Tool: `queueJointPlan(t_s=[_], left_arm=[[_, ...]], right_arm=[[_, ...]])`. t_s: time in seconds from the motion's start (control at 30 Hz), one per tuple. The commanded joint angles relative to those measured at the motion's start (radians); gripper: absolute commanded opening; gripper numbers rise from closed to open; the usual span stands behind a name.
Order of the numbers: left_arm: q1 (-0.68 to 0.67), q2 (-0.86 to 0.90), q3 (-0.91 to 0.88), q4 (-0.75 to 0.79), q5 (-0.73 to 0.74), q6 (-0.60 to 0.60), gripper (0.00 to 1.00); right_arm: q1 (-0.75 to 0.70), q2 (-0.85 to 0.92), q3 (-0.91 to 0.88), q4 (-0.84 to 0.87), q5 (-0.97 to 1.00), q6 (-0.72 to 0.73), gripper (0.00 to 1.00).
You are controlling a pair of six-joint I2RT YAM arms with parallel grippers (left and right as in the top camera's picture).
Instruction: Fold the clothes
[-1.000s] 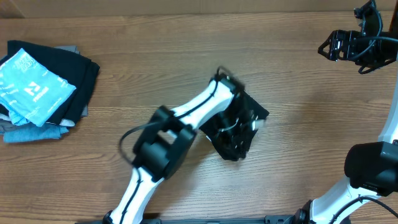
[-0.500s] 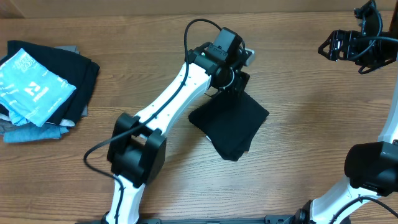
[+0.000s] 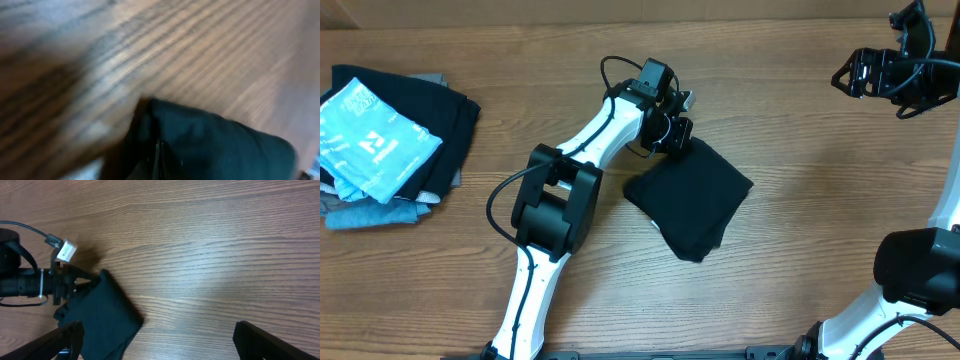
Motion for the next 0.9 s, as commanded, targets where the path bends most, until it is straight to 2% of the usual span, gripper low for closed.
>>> queueJointPlan(t_s=[0.0, 0.03, 0.07, 0.1, 0.17, 0.23, 0.33, 0.53, 0.77, 0.87], left_arm=[[0.052, -0.162, 0.133, -0.074, 0.058, 0.046, 0.12], [0.061, -0.183, 0.146, -0.094, 0.055, 0.060, 0.19], [0.076, -0.220, 0.161, -0.134, 0.040, 0.083, 0.31], [0.085, -0.246, 0.164, -0.164, 0.019, 0.099, 0.48], [0.100, -0.285, 0.164, -0.264, -0.042, 0.206, 0.81], [0.101, -0.282, 0.161, -0.351, -0.115, 0.297, 1.00], [0.096, -0.245, 0.136, -0.449, -0.186, 0.423, 1.00], [0.093, -0.157, 0.080, -0.469, -0.203, 0.587, 1.00], [0.062, -0.051, 0.077, -0.476, -0.187, 0.621, 1.00], [0.045, -0.051, 0.078, -0.486, -0.126, 0.678, 1.00]], right_arm=[[-0.002, -0.002, 0.002, 0.002, 0.002, 0.004, 1.00], [-0.002, -0.002, 0.002, 0.002, 0.002, 0.004, 1.00], [-0.001, -0.002, 0.002, 0.002, 0.002, 0.004, 1.00], [-0.001, -0.002, 0.002, 0.002, 0.002, 0.004, 1.00], [-0.002, -0.002, 0.002, 0.002, 0.002, 0.004, 1.00], [-0.002, -0.002, 0.002, 0.002, 0.002, 0.004, 1.00], [-0.002, -0.002, 0.002, 0.002, 0.002, 0.004, 1.00], [-0.001, -0.002, 0.002, 0.002, 0.002, 0.004, 1.00], [-0.001, -0.002, 0.002, 0.002, 0.002, 0.004, 1.00], [-0.001, -0.002, 0.002, 0.002, 0.002, 0.004, 1.00]])
